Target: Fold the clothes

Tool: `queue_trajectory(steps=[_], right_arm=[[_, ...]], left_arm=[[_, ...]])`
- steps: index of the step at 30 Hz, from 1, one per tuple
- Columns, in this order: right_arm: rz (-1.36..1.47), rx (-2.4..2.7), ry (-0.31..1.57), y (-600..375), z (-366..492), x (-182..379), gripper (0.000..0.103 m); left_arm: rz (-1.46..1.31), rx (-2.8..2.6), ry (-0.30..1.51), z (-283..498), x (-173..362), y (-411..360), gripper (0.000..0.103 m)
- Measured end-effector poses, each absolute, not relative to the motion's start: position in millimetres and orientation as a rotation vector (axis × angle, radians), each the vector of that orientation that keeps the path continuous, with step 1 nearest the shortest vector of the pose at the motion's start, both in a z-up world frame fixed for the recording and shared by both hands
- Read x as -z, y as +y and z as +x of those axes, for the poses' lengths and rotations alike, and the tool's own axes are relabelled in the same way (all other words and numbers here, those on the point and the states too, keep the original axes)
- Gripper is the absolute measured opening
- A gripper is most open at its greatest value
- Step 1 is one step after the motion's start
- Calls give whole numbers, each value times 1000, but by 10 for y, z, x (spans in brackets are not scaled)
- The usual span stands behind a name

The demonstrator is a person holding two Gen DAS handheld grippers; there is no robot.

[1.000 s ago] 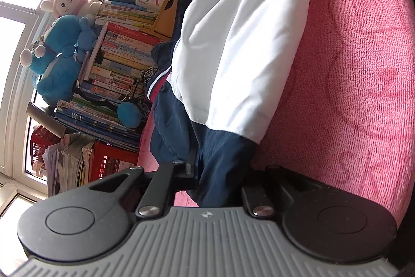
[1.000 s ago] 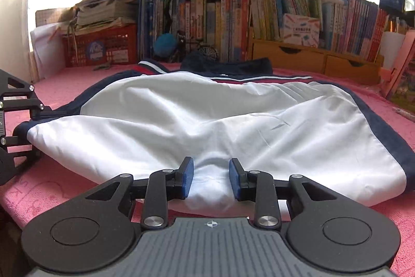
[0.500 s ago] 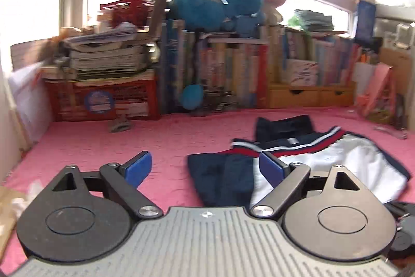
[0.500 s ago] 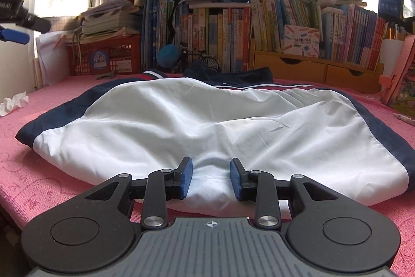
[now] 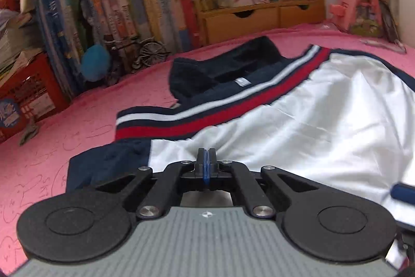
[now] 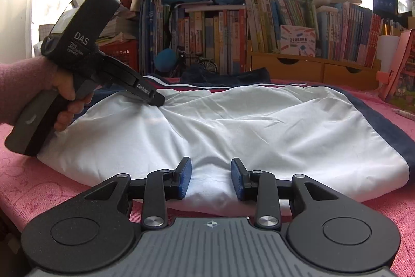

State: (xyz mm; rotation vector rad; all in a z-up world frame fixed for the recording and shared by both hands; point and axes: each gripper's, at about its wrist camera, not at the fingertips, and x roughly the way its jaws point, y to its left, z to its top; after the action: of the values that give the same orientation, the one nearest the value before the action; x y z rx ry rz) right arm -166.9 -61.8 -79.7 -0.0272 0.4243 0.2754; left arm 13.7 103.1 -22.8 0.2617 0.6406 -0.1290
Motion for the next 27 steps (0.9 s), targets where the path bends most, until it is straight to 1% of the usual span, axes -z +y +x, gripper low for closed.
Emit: queue_trajectory(steps=[2,4,6,8,10,11,12,15,18,22,23,27], right_arm=[[-27,-273,426,-610,-1667,795,37],[-36,-266,432,-606,-1657,779,42],[-31,-263,442,-616,-1644,759,57],[19,-274,460,-675,-1626,735,64],[51,-279,463,-719,-1630,730,64],[39,-274,461,-709,-1636,734,62],[27,-268,460,-699,-1642,738,56],[11,-259,449,-663,-1665,760,53],[-1,-252,437,-631,-1688,783,53],[-5,-253,425,-626,-1720,805,53],[-7,-254,422,-625,-1728,810,53],[-8,-256,415,-620,-1749,826,54]], left_arm=[[270,6,659,295,222,1199,3],[237,-33,674,381,204,1333,3],[244,-56,660,340,121,1308,2],[266,-66,632,253,11,1235,5],[250,33,574,66,-171,1145,8],[228,120,555,-26,-272,1095,11],[208,193,550,-111,-349,1036,12],[164,435,630,-367,-444,713,12],[259,583,746,-505,-263,314,14],[280,497,778,-230,8,143,14],[279,470,783,-149,74,108,11],[224,280,772,343,225,70,13]])
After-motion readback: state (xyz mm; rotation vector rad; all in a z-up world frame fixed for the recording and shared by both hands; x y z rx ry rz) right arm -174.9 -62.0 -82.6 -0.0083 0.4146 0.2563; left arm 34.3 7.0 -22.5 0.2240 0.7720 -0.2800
